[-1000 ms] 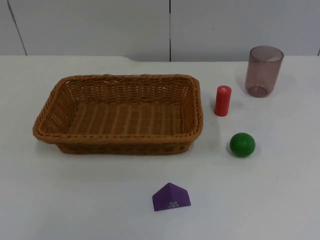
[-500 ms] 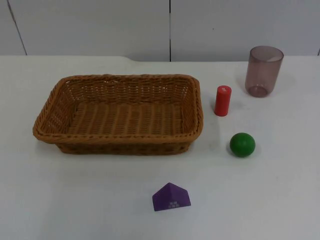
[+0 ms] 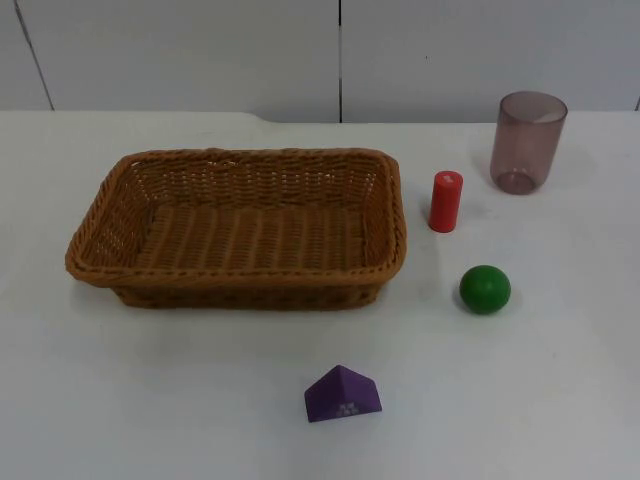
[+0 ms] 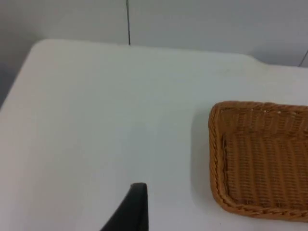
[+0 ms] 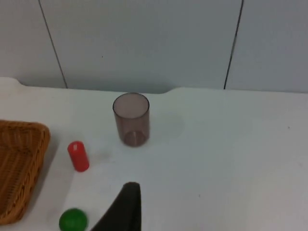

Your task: Pick up the basket with the left hand and place the triangular block into the basket with the right hand.

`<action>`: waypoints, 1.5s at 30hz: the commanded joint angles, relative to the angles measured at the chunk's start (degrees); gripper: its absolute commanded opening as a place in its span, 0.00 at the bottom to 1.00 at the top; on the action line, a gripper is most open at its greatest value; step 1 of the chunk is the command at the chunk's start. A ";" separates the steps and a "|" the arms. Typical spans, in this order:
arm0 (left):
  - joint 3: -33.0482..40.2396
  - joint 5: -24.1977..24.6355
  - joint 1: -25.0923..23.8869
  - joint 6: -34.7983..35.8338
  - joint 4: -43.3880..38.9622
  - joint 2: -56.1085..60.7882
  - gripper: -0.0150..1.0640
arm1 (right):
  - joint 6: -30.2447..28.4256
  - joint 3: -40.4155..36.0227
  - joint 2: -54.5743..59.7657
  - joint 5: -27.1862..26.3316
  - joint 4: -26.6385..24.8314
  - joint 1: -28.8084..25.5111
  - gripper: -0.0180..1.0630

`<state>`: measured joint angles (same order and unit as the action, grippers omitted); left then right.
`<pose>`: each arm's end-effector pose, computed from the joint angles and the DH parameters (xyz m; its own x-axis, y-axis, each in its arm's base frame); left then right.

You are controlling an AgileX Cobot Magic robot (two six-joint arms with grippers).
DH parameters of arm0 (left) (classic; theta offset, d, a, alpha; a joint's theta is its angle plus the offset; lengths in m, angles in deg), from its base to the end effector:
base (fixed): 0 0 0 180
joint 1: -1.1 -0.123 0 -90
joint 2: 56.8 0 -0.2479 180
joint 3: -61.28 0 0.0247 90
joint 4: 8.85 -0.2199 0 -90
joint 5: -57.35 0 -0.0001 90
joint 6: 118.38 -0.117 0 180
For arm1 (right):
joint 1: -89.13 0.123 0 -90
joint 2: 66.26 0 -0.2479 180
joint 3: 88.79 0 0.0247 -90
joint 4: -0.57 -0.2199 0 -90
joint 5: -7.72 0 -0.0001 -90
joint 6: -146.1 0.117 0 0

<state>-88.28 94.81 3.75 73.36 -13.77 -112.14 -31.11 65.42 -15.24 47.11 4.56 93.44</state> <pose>0.1744 -0.0020 0.3038 -0.5413 -0.1112 -0.8334 -0.0719 0.9937 -0.0858 0.1574 0.0067 0.3384 -0.4390 -0.0383 -0.8977 -0.0378 0.9990 -0.0241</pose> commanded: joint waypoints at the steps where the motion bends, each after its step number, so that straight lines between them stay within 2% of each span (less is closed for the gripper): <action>1: -1.94 -1.36 0.30 0.70 1.03 -3.43 0.99 | -0.40 1.55 3.09 -2.34 0.36 0.27 0.99; 11: -13.02 -3.75 0.30 0.58 -0.24 -17.93 0.99 | -0.71 6.15 12.54 -4.44 -0.88 0.27 0.99; 16: -14.49 -6.02 0.30 0.17 -0.24 -22.45 0.99 | -0.71 6.15 12.68 -5.00 -0.88 0.27 0.99; 19: -14.72 -10.50 0.30 -0.51 0.36 -27.68 0.99 | -0.71 6.15 12.68 -4.46 -0.88 0.27 0.99; 29: -14.86 -15.53 0.30 -3.31 5.90 -42.51 0.99 | -0.89 6.15 12.68 -4.47 -0.88 0.27 0.99; 34: -17.12 -15.70 0.30 -4.23 6.56 -49.88 0.99 | -0.89 6.15 12.68 -4.47 -0.66 0.27 0.99; 37: -19.17 -15.24 0.30 -7.41 9.34 -54.39 0.99 | -1.15 6.15 12.68 -4.47 -0.65 0.27 0.99; 40: -22.30 -12.94 0.30 -19.01 18.57 -59.09 0.99 | -1.15 6.15 12.68 -4.47 -0.65 0.27 0.99; 42: -24.71 -11.10 -0.02 -24.22 24.96 -62.03 0.99 | -1.15 6.15 12.68 -4.47 -0.65 0.27 0.99; 45: -26.46 -10.55 -0.30 -25.90 28.42 -64.89 0.99 | -1.15 6.15 12.68 -4.47 -0.65 0.27 0.99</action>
<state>-113.58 83.75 3.75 49.76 11.13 -175.68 -32.01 71.16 -2.51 42.96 3.75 93.44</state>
